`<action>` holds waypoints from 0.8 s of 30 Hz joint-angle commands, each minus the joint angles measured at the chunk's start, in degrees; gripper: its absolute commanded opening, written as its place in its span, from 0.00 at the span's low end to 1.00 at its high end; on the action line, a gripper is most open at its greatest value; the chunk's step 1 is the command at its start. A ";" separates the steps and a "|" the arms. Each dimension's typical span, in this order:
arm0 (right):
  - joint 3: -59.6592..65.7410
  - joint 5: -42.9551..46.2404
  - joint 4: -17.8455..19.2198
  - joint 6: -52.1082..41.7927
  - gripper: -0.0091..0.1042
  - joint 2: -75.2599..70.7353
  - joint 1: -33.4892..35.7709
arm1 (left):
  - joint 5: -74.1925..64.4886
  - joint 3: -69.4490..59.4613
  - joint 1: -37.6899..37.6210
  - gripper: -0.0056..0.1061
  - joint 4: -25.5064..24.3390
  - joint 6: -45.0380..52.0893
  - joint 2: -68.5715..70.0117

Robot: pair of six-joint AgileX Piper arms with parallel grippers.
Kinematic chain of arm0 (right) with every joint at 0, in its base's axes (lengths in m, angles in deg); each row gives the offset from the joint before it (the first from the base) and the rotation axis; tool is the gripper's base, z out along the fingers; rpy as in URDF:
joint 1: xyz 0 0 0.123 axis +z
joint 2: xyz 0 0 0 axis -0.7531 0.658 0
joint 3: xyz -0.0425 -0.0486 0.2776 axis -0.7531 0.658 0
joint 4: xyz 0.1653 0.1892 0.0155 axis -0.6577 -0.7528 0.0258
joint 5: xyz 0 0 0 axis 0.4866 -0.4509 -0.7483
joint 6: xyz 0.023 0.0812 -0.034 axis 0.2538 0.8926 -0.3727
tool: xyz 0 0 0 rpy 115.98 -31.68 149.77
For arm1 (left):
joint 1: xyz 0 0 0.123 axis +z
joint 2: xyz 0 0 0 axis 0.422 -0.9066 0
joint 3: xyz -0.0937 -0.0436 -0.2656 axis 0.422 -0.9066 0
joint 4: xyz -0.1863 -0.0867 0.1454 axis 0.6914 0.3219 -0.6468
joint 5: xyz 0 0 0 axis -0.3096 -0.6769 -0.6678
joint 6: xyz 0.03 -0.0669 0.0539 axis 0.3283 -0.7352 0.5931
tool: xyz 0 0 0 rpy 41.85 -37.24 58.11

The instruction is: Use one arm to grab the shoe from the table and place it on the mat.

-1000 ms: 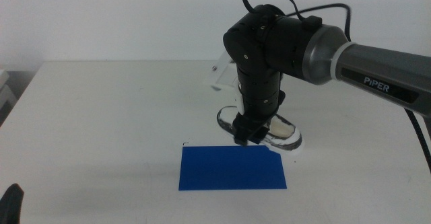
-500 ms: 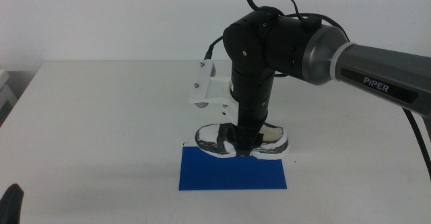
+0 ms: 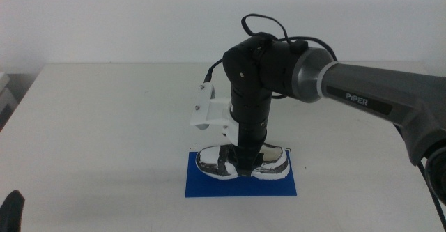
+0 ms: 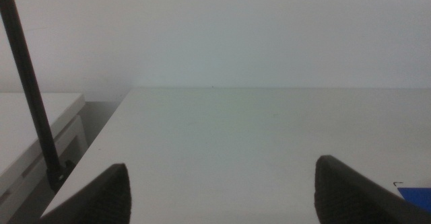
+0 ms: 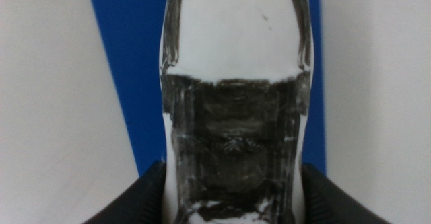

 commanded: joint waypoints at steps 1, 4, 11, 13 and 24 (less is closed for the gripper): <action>-1.71 0.48 -0.65 -2.56 0.05 -3.10 -0.07 | 4.63 -0.29 -0.26 0.89 0.74 -0.67 0.40; -1.71 0.50 -1.16 -5.10 0.05 -2.29 -0.07 | 4.63 -0.29 -0.26 0.89 0.74 -0.67 0.40; -1.71 0.56 -1.27 -5.54 0.09 -0.95 -0.07 | 4.63 -0.29 -0.26 0.89 0.74 -0.67 0.40; -1.71 0.75 -1.26 -5.40 0.55 -0.95 -0.07 | 4.63 -0.29 -0.26 0.89 0.74 -0.67 0.40; -0.03 3.25 -4.66 4.61 0.65 -16.02 -5.13 | 4.63 -0.29 -0.26 0.89 0.74 -0.67 0.40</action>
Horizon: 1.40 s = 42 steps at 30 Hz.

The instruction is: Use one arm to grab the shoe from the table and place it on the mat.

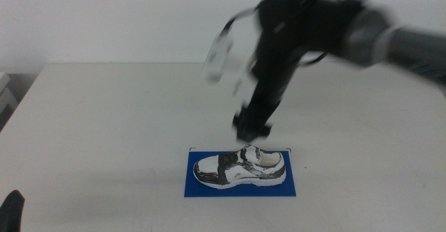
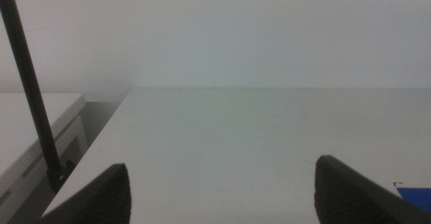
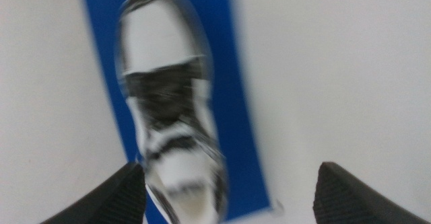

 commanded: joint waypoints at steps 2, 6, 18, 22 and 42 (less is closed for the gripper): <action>3.71 5.34 0.04 8.25 0.64 -13.03 -4.27 | 4.63 -0.29 -0.26 0.89 0.74 -0.67 0.40; 17.84 18.59 0.18 16.90 0.62 -27.41 -10.12 | 4.63 -0.29 -0.26 0.89 0.74 -0.67 0.40; 58.27 44.91 0.55 23.09 0.66 -69.17 -26.06 | 4.63 -0.29 -0.26 0.89 0.74 -0.67 0.40; 67.90 46.55 -0.67 26.69 0.79 -80.14 -27.62 | 4.63 -0.29 -0.26 0.89 0.74 -0.67 0.40; 96.91 45.79 3.01 33.12 0.89 -114.82 -27.38 | 4.63 -0.29 -0.26 0.89 0.74 -0.70 0.41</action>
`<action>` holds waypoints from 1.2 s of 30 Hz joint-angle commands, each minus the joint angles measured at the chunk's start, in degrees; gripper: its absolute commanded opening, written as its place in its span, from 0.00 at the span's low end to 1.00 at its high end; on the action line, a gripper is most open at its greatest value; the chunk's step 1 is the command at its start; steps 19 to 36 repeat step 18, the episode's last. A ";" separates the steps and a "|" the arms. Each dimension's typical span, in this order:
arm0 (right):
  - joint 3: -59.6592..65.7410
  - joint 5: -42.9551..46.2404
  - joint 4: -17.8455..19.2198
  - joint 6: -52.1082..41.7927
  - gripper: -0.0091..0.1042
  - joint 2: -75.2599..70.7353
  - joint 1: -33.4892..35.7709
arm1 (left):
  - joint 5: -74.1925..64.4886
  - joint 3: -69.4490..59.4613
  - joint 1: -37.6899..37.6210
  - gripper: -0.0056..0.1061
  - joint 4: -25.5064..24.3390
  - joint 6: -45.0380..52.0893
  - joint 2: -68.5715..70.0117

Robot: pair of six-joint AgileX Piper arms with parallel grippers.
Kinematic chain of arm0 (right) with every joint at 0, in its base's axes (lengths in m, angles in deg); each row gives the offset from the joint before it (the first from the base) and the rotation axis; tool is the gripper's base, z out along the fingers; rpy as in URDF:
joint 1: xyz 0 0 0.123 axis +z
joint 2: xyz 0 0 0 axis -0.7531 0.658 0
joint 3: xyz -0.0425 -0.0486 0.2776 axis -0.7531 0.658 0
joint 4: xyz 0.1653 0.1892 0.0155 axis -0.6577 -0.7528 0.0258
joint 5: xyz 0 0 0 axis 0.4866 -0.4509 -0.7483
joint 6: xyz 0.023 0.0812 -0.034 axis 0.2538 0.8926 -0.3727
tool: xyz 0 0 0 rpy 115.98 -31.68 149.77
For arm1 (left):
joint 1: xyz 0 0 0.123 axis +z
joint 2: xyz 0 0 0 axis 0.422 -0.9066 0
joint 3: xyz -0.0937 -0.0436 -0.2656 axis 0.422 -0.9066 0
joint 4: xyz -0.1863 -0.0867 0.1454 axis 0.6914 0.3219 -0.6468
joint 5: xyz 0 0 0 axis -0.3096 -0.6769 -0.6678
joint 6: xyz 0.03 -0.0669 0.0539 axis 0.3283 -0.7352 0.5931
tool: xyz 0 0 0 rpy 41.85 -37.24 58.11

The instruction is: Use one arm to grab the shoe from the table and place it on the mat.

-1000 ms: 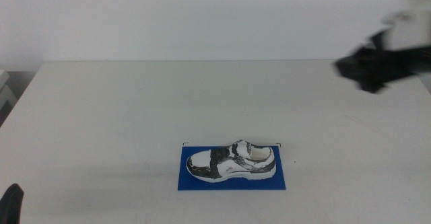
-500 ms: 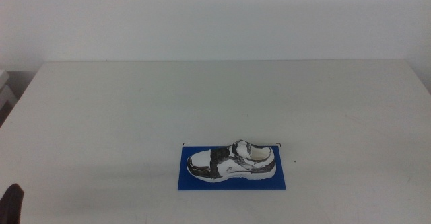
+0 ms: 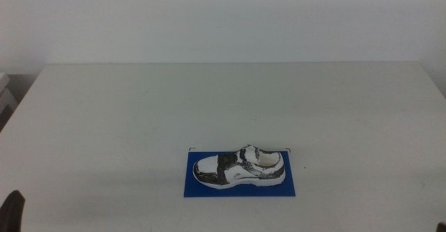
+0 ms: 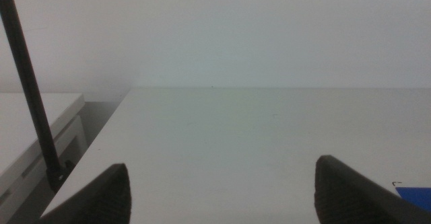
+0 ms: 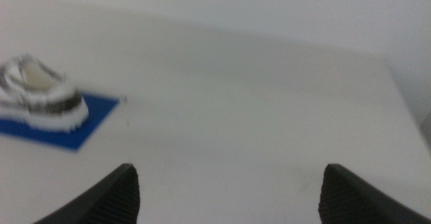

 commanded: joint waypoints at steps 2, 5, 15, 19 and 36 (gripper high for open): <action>2.52 5.73 0.70 -0.12 0.89 -1.46 -0.14 | 4.62 -0.29 -0.26 0.89 0.74 -0.70 0.35; 5.09 5.95 0.70 -0.12 0.89 -1.46 -0.14 | 4.62 -0.29 -0.26 0.89 0.74 -0.70 0.35; 5.97 5.43 4.38 -0.12 0.89 -1.46 -0.14 | 4.62 -0.29 -0.26 0.89 0.74 -0.70 0.35; 5.97 5.37 4.38 -0.12 0.89 -1.46 -0.14 | 4.62 -0.29 -0.26 0.89 0.74 -0.70 0.35; 5.97 5.37 4.38 -0.12 0.89 -1.46 -0.14 | 4.62 -0.29 -0.26 0.89 0.74 -0.70 0.35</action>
